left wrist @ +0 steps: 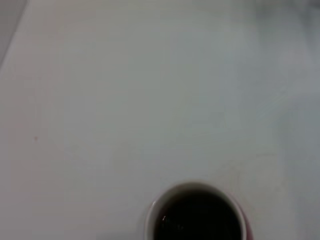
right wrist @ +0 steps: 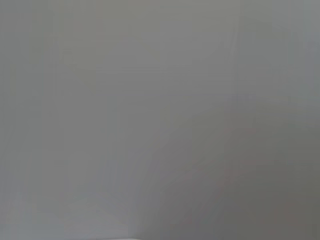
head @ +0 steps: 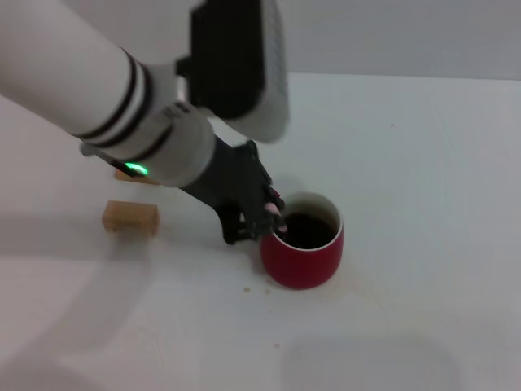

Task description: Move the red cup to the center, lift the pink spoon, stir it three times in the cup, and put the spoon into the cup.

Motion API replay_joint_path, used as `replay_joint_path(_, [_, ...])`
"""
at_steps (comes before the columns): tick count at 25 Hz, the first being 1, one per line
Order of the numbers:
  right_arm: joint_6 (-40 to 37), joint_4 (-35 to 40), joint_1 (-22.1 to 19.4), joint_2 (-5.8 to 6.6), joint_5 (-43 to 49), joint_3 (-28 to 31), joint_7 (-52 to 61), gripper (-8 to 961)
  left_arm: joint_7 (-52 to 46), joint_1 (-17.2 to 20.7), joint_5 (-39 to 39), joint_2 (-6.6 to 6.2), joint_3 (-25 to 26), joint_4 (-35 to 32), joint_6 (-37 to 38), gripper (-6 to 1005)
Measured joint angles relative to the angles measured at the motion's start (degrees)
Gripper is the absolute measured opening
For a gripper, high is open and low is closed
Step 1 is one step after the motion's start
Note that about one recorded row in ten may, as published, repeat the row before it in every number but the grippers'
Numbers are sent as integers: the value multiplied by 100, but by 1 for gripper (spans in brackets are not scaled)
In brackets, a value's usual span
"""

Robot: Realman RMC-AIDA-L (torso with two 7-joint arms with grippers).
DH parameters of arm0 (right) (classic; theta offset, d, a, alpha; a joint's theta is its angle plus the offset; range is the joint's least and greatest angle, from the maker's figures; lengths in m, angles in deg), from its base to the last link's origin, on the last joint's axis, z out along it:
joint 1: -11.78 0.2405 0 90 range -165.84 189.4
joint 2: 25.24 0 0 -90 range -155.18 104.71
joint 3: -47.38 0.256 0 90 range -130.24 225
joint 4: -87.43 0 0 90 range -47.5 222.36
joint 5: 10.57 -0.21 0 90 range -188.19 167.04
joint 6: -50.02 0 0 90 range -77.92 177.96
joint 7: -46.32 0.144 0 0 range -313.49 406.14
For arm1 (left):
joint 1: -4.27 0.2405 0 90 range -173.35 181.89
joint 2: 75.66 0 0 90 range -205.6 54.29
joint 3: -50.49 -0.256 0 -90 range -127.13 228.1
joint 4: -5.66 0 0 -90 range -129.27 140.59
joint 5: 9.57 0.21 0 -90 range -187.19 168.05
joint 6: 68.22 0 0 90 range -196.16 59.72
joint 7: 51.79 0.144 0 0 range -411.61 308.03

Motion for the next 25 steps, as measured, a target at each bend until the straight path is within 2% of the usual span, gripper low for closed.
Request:
replay_joint_path(2, [-2,0,-16,0,-25,0,0,0,-125,47,17,0,-273,107,156,139])
replay_joint_path(5, [-4,0,-20,0,-31,0,-2,0,-176,245,29,-3,-420,424,491,139])
replay_joint_path(12, [5,-1,2,0,-34,0,-16,0,-195,303,-7,-5,-362,606,764,398])
replay_joint_path(15, [4,-1,5,0,-35,0,-16,0,-301,411,-43,-5,-357,736,1260,523])
replay_joint_path(18, [-3,0,15,0,-34,0,-15,0,-444,627,-346,-23,-263,816,2236,617])
replay_joint_path(20, [-6,3,21,0,-34,0,-15,0,-406,793,-877,-34,-130,731,3157,680])
replay_joint_path(21, [-7,5,24,0,-33,0,-15,0,-406,793,-877,-34,-130,731,3157,711])
replay_joint_path(22, [-9,6,28,1,-26,0,-14,0,-329,845,-1129,-35,-100,666,3522,743])
replay_joint_path(23, [-10,7,33,3,-21,0,-12,0,40,1030,-1990,-29,-95,481,4702,774])
replay_joint_path(25, [-13,8,37,5,-17,0,-8,0,213,1127,-2316,-25,-155,436,5205,778])
